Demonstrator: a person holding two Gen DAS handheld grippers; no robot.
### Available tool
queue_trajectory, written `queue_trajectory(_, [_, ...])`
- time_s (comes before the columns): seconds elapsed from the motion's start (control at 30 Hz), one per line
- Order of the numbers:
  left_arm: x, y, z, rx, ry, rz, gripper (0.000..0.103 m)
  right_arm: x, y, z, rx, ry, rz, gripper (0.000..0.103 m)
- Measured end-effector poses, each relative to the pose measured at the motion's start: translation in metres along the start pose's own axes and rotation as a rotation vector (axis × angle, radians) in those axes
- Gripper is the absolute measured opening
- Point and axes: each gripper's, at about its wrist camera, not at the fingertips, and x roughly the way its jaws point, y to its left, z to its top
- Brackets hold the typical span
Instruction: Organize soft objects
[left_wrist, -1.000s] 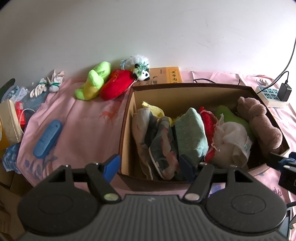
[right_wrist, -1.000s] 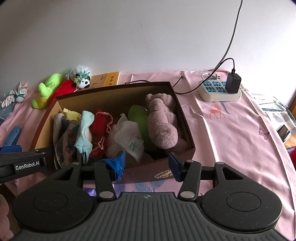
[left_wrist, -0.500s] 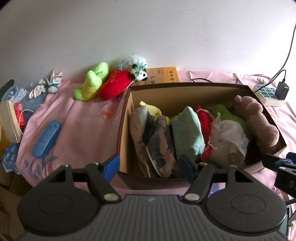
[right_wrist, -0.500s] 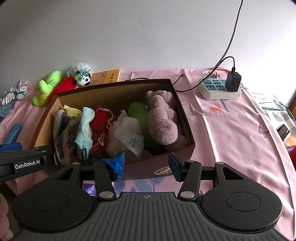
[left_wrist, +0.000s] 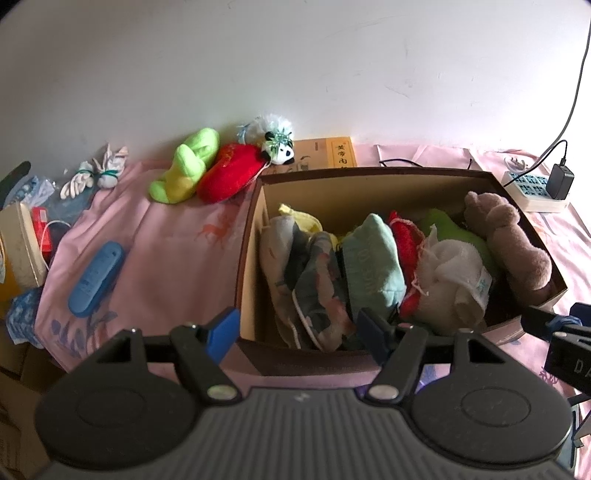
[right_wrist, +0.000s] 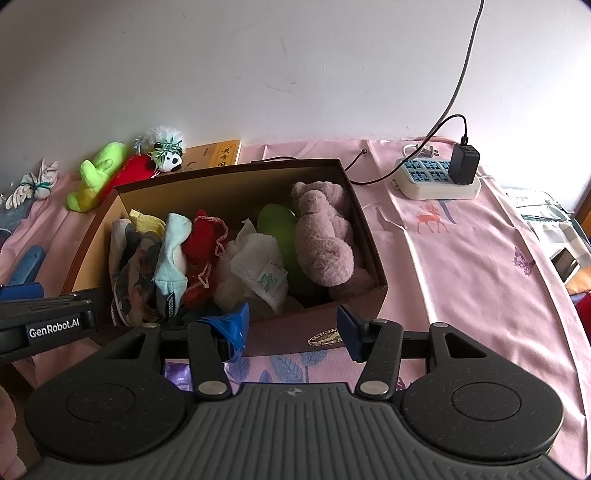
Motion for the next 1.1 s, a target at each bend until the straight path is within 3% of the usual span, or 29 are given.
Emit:
queue_trajectory(0.5, [-0.018, 0.002, -0.013, 0.004, -0.015, 0.024, 0.07, -0.016, 0.004, -0.008, -0.012, -0.016, 0.01, 0.038])
queue_trajectory(1.1, [-0.03, -0.001, -0.021, 0.021, -0.018, 0.0, 0.07, -0.029, 0.002, -0.018, -0.013, -0.025, 0.003, 0.038])
